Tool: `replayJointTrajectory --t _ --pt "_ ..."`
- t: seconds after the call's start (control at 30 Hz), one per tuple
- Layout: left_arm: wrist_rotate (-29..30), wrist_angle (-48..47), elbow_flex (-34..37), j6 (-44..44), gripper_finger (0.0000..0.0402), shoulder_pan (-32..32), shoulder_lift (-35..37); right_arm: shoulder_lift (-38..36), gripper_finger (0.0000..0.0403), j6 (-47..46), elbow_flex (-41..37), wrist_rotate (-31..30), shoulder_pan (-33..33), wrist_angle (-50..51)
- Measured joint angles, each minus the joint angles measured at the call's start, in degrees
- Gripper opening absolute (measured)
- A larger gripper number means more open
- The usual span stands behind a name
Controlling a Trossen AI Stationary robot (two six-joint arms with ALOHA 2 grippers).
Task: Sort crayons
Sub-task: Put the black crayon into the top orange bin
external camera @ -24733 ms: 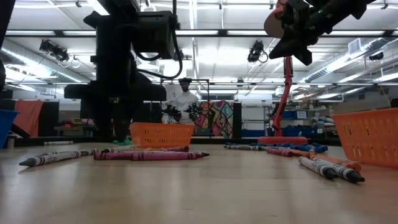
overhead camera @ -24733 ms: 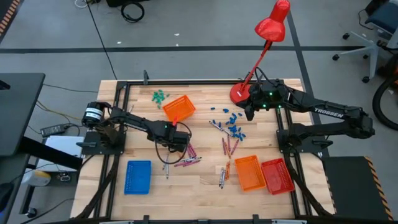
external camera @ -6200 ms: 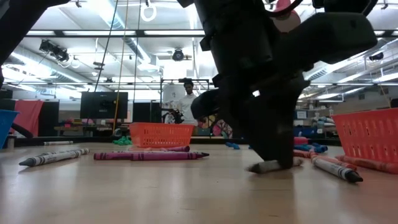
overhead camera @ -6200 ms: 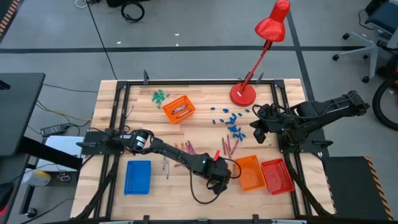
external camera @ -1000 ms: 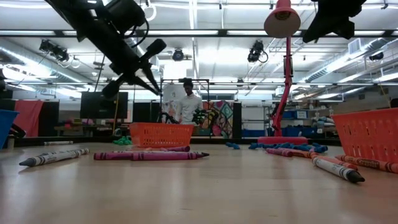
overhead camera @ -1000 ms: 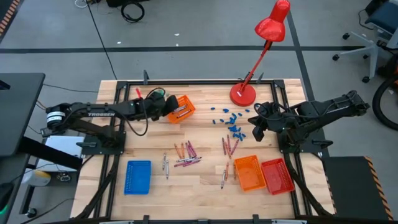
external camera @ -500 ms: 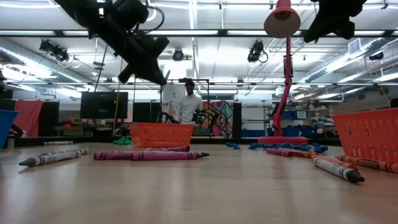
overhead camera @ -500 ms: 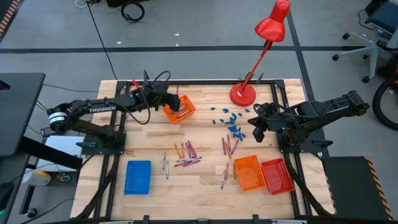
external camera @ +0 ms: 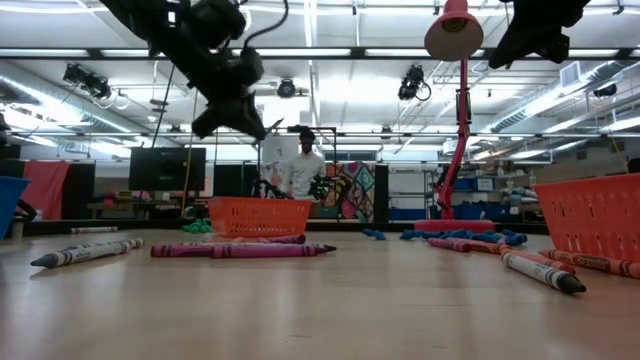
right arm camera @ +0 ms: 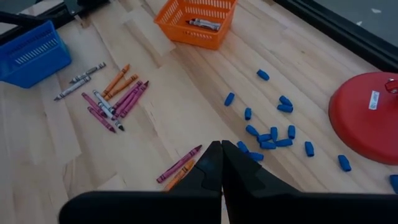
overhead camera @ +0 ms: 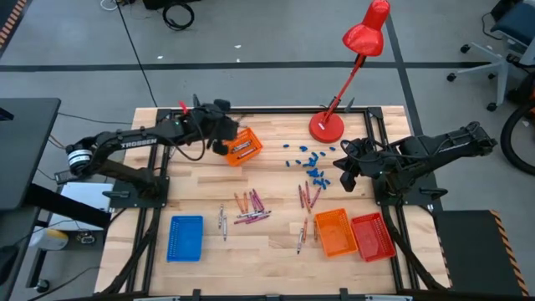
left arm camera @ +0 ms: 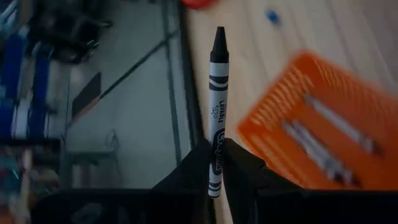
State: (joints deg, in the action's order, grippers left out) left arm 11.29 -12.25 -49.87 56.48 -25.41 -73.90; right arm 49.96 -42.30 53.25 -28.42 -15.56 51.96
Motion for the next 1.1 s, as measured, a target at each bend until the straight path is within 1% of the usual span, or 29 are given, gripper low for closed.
replayJointTrajectory --t 0.1,0.17,0.3,0.4,0.57,0.7,0.83,0.97,1.1 --pt "0.55 -4.64 0.00 11.34 0.0044 1.69 -2.38 -0.01 0.0008 0.09 0.00 0.01 0.01 0.01" --pt "2.93 -5.61 0.00 18.91 0.0044 3.26 -4.32 0.01 0.0008 0.06 0.01 0.02 0.01 0.00" --pt "7.34 -5.21 0.00 25.74 0.0045 5.41 -7.50 -0.01 0.0008 -0.73 0.00 0.04 0.01 -0.09" --pt "8.24 -5.34 -0.52 27.88 0.0045 6.09 -9.39 0.01 0.0008 -2.86 0.00 0.44 0.01 -0.09" --pt "8.39 -5.03 -1.57 28.27 0.0045 5.87 -11.61 0.01 0.0008 -3.00 0.00 3.21 -0.01 -0.09" --pt "8.39 -5.15 -1.65 28.78 0.0046 5.62 -11.99 0.01 0.0008 -3.01 0.00 5.19 -0.01 -0.17" --pt "8.52 -5.52 -1.62 31.62 0.0048 5.11 -12.05 0.01 0.0008 -3.15 0.00 6.05 -0.01 -0.49" --pt "8.55 -5.49 -1.62 31.98 0.0064 3.69 -12.36 0.01 0.0008 -3.17 0.01 6.76 -0.01 -0.62" --pt "8.63 -4.12 -1.61 38.11 0.0083 2.90 -12.84 0.01 0.0007 -3.15 0.00 7.34 -0.01 -0.89"
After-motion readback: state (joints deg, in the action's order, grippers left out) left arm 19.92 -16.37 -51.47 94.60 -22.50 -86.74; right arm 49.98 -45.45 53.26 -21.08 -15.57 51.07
